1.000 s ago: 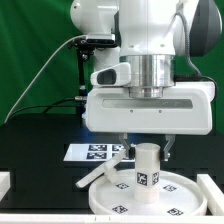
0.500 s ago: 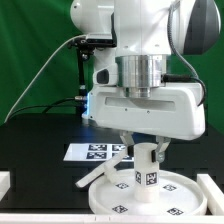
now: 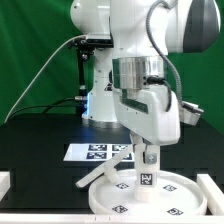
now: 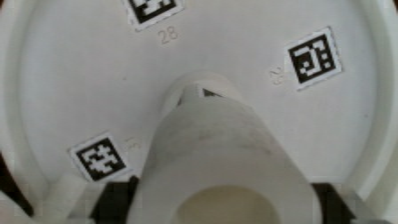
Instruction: Assemble round table
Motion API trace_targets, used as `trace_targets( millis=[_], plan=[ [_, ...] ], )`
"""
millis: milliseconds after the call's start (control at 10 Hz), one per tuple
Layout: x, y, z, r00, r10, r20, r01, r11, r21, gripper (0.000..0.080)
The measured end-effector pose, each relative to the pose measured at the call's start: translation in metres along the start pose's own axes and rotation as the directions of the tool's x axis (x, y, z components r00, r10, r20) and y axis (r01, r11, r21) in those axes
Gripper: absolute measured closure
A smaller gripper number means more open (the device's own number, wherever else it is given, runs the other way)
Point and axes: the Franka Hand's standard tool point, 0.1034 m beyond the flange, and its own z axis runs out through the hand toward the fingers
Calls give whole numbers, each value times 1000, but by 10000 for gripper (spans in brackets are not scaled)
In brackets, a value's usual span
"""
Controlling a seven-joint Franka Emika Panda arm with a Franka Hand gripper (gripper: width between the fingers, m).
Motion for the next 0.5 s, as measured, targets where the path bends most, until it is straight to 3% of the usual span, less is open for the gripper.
trace_targets(
  millis=[100, 300, 500],
  plan=[
    [-1, 0, 0, 989, 146, 13, -146, 989, 1, 396],
    [-2, 0, 1, 889, 456, 42, -457, 890, 10, 396],
    [-2, 1, 1, 811, 582, 60, -584, 812, 20, 396]
  ],
)
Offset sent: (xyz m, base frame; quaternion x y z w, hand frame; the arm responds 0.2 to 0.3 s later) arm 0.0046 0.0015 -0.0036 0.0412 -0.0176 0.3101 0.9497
